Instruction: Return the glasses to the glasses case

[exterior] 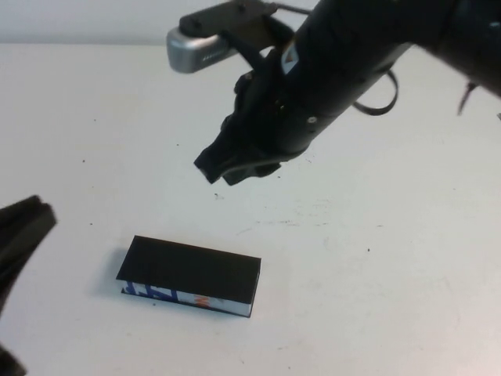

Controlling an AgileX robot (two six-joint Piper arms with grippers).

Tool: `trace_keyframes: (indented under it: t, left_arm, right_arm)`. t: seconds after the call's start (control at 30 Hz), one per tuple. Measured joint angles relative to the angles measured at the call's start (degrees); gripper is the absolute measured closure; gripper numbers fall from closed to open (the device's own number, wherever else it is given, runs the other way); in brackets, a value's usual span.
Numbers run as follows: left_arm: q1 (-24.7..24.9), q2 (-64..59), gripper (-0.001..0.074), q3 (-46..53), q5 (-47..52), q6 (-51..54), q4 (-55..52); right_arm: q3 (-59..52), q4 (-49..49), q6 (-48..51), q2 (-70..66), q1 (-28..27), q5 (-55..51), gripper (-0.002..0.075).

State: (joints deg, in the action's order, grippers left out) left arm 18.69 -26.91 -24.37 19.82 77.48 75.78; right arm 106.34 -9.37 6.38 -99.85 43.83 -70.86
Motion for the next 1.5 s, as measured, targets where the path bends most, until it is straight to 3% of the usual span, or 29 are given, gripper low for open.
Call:
trace_keyframes:
  t: [0.3, 0.67, 1.07, 1.27, 1.5]
  left_arm:
    - [0.00, 19.61, 0.0735, 7.60, -7.62, -5.87, -3.63]
    - [0.00, 24.13, 0.0734, 25.45, -12.34, -5.96, -3.52]
    - [0.00, 24.13, 0.0735, 25.85, -18.96, -5.86, -3.85]
    - [-0.15, 25.35, 0.0735, 25.85, -19.18, -5.86, -2.83]
    - [-4.60, 27.46, 0.0735, 25.86, -19.82, -5.98, -2.34]
  right_arm:
    - [-13.77, 0.73, -1.86, 15.79, 0.00, 0.58, 0.0739]
    - [-39.13, 0.42, -3.60, 36.68, 0.00, 17.45, 0.0739]
    - [-61.72, -4.21, -2.70, 51.50, 0.00, 39.60, 0.0739]
    - [-65.60, -7.91, -2.70, 52.21, 0.00, 41.07, 0.0739]
    - [-65.78, -5.29, -2.59, 52.21, 0.00, 38.85, 0.0739]
